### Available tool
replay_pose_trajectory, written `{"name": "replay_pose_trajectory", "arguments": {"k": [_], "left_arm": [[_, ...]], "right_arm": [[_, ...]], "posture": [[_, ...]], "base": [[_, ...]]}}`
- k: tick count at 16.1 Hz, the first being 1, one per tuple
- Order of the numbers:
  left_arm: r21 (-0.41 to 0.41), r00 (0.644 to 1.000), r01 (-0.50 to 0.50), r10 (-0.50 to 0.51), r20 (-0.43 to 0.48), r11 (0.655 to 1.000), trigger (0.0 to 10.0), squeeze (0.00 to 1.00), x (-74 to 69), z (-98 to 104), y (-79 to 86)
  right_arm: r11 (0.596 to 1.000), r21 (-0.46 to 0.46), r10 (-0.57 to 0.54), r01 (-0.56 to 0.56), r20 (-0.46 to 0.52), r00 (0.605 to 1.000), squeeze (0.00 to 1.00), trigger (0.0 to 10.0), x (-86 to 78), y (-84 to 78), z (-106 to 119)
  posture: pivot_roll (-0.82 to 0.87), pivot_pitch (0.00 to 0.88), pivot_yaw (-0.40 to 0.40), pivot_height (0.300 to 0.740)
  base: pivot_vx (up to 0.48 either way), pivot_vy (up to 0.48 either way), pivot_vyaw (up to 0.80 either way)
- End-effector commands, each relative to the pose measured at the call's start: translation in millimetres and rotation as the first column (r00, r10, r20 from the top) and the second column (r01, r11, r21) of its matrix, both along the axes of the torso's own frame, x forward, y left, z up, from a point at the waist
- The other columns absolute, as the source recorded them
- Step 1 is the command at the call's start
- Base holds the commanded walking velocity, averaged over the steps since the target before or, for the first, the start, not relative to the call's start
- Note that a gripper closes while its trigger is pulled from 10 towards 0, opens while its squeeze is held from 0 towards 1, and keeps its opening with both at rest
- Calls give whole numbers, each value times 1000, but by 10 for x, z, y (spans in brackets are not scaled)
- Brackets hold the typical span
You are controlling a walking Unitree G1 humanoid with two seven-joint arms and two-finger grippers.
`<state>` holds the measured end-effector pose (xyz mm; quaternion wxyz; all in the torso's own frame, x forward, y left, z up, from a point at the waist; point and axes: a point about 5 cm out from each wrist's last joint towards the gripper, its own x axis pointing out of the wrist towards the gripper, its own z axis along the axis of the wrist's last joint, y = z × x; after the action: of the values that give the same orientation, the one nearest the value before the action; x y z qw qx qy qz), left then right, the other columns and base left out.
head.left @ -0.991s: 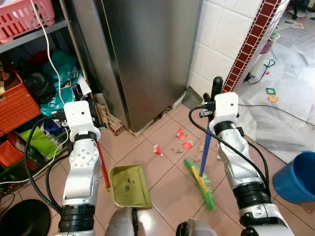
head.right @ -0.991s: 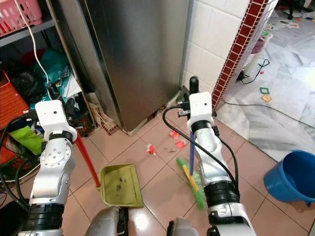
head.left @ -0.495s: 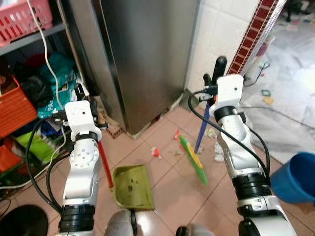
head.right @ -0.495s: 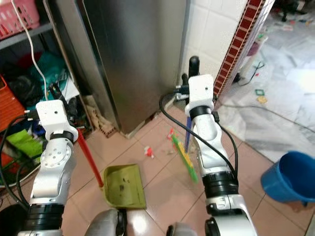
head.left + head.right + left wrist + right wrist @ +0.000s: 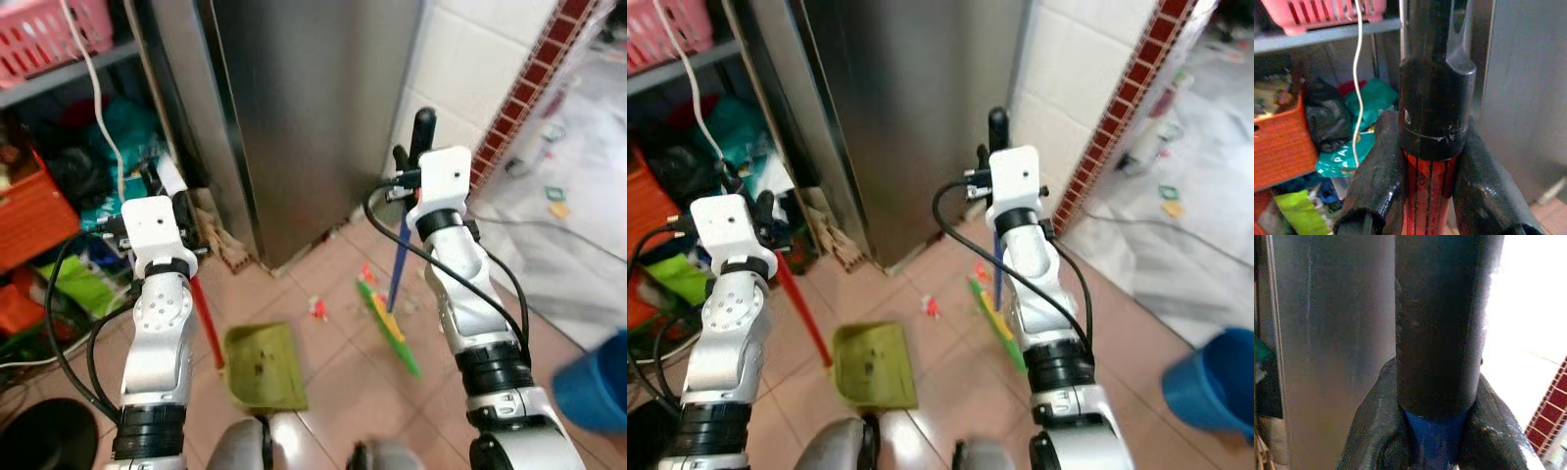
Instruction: Sweep floor
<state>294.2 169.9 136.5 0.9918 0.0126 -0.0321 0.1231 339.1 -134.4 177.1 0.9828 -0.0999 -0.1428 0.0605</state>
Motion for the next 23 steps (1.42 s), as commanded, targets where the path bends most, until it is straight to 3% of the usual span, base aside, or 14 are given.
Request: {"name": "replay_pose_trajectory", "arguments": {"k": [1, 13, 17, 23], "left_arm": [[15, 998, 3, -4, 58, 1000, 10000, 0, -4, 121, -20], [16, 998, -8, 7, 55, 1000, 10000, 0, -14, 106, -8], [30, 997, -23, 21, 80, 999, 10000, 0, -11, 132, -15], [81, 984, -141, 130, 125, 987, 10000, 0, 18, 107, 52]], "right_arm": [[1000, 2, -5, 5, 60, 998, 0, 10000, -7, -20, 133], [1000, -7, 27, -27, 40, 999, 0, 10000, -27, 14, 71], [999, 5, 51, -52, 29, 998, 0, 10000, -31, 25, 49], [998, 2, 56, -56, 19, 998, 0, 10000, -32, 40, 11]], "posture": [[3, 102, 7, 740], [1, 110, 4, 740], [-2, 113, 1, 740], [-5, 117, -1, 740]], "base": [[334, 0, 0], [330, 0, 79], [66, 0, 0], [0, 0, 0]]}}
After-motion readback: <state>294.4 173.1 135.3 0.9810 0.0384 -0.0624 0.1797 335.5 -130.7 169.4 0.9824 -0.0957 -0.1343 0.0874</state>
